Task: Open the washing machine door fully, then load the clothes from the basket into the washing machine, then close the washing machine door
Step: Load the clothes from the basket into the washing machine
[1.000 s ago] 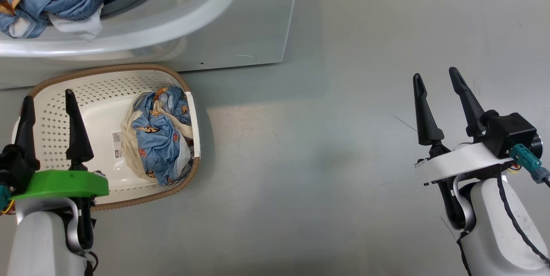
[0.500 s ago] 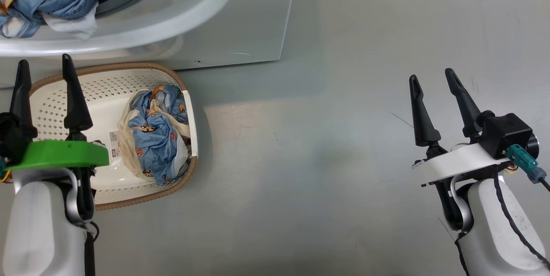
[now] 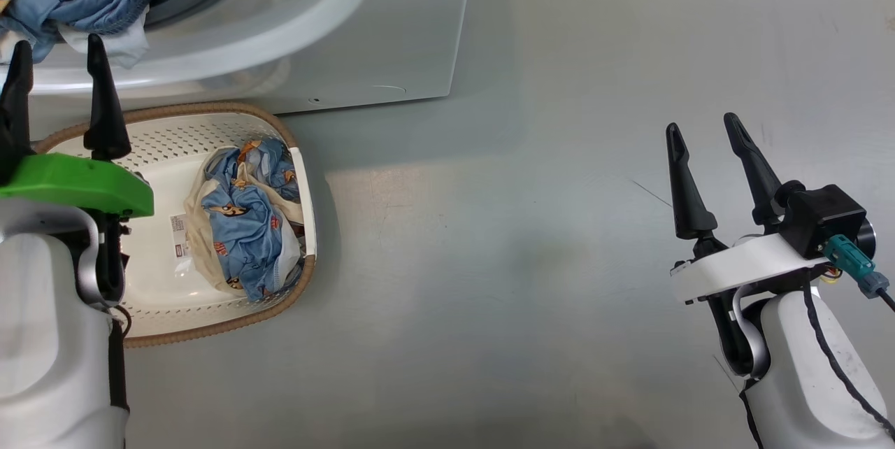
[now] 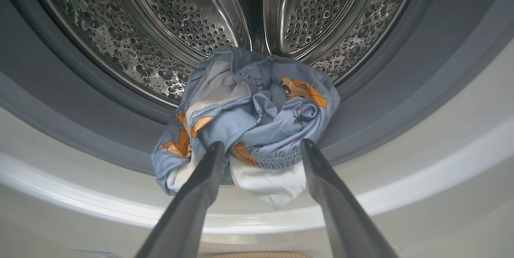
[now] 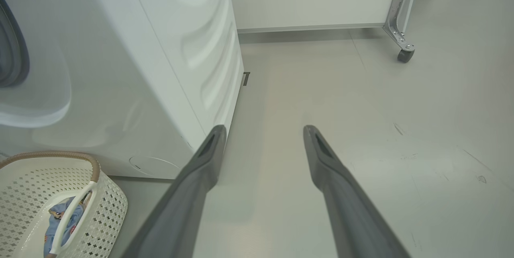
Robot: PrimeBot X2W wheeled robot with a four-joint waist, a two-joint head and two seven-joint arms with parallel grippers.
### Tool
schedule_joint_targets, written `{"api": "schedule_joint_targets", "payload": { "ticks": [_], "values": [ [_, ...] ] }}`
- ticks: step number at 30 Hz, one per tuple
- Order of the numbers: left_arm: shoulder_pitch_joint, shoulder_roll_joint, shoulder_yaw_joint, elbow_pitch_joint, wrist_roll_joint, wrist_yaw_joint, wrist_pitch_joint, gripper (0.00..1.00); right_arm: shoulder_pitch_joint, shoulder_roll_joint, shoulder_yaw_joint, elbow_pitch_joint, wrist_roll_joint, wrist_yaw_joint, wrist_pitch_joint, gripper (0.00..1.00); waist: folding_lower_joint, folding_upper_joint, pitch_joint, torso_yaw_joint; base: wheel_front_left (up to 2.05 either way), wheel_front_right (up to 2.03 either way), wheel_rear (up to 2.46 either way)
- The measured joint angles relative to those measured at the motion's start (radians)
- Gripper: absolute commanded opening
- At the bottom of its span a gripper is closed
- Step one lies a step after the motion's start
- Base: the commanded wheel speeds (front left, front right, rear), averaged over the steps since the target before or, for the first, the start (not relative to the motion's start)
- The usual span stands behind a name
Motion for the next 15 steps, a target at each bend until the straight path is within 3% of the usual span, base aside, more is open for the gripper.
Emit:
{"api": "schedule_joint_targets", "payload": {
  "ticks": [15],
  "values": [
    [-0.137, 0.039, 0.042, 0.135, -0.032, 0.002, 0.178, 1.00, -0.001, 0.001, 0.001, 0.003, 0.010, 0.000, 0.000, 1.00, 0.0000, 0.0000, 0.026, -0.013, 0.00, 0.00, 0.00]
  ]
}}
